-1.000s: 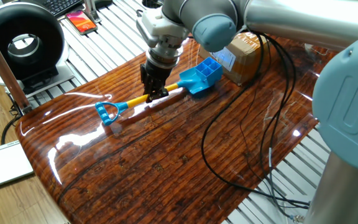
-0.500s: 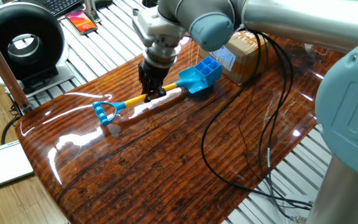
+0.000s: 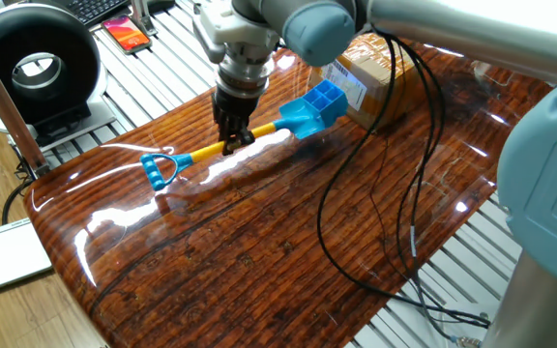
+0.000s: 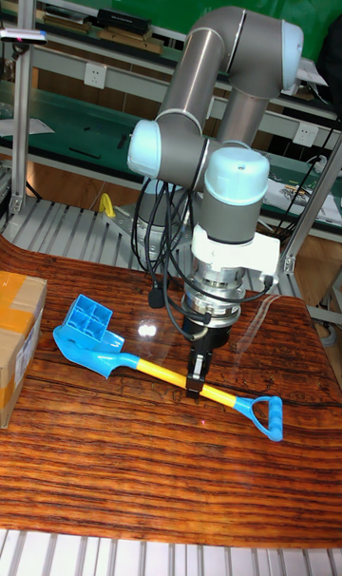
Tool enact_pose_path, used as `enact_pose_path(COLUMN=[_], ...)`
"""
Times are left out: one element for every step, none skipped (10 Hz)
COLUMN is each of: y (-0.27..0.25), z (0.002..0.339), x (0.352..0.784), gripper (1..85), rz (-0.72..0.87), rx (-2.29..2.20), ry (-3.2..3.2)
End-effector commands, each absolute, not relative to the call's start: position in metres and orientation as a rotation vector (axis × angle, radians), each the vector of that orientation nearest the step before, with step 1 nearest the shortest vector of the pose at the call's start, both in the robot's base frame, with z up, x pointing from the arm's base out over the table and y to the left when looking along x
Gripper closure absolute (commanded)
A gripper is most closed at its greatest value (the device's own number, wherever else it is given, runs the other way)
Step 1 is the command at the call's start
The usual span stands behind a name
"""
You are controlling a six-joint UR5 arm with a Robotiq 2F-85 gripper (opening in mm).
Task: Use a shovel to scoop up an object
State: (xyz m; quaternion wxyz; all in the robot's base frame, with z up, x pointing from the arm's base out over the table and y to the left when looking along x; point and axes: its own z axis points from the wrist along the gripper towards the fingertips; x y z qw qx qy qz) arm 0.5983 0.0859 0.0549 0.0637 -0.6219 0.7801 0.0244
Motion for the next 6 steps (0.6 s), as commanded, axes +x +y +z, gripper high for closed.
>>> enact_pose_path(y=[0.0858, 0.0882, 0.0894, 0.0883, 0.0875, 0.0876], z=[0.0578, 0.0582, 0.0584, 0.0585, 0.0586, 0.0590], x=[0.5948, 0.5949, 0.5943, 0.5925, 0.5923, 0.5924], gripper=[84.3, 84.3, 84.3, 84.3, 84.3, 84.3], rz=[0.054, 0.047, 0.050, 0.050, 0.048, 0.051], rx=[-1.888, -1.890, -1.888, -1.893, -1.894, -1.892], ry=[2.392, 2.398, 2.403, 2.409, 2.409, 2.407])
